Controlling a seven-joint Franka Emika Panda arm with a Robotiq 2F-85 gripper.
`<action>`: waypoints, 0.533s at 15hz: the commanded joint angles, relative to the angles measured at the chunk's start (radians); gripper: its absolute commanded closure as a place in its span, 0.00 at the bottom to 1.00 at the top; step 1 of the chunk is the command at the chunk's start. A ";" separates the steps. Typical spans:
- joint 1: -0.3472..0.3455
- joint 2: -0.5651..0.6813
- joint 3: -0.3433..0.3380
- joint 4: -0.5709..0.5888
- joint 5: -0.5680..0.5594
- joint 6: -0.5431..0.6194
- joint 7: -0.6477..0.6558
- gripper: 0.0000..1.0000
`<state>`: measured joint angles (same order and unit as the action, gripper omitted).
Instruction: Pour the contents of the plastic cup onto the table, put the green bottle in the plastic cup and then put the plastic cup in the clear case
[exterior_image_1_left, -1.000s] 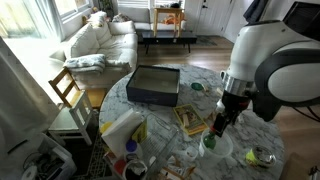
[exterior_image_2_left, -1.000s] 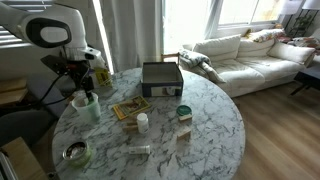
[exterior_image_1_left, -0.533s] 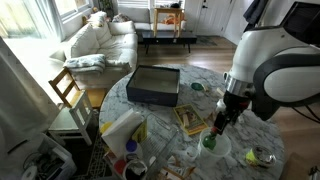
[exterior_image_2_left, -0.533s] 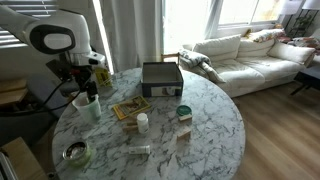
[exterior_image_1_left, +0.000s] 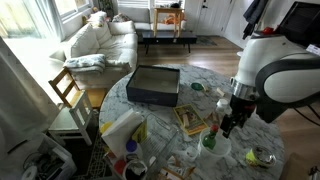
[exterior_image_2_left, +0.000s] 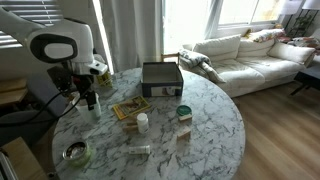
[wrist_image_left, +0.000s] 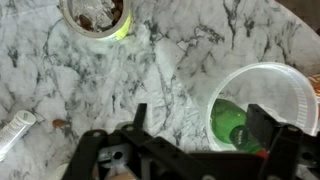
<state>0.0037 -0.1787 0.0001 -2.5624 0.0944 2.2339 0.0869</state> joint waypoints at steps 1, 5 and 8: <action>0.000 0.011 -0.007 -0.055 0.058 0.076 0.003 0.00; 0.000 0.020 -0.002 -0.050 0.066 0.087 0.005 0.00; 0.000 0.020 -0.001 -0.044 0.066 0.087 0.005 0.00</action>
<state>0.0044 -0.1582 -0.0016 -2.6071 0.1608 2.3226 0.0917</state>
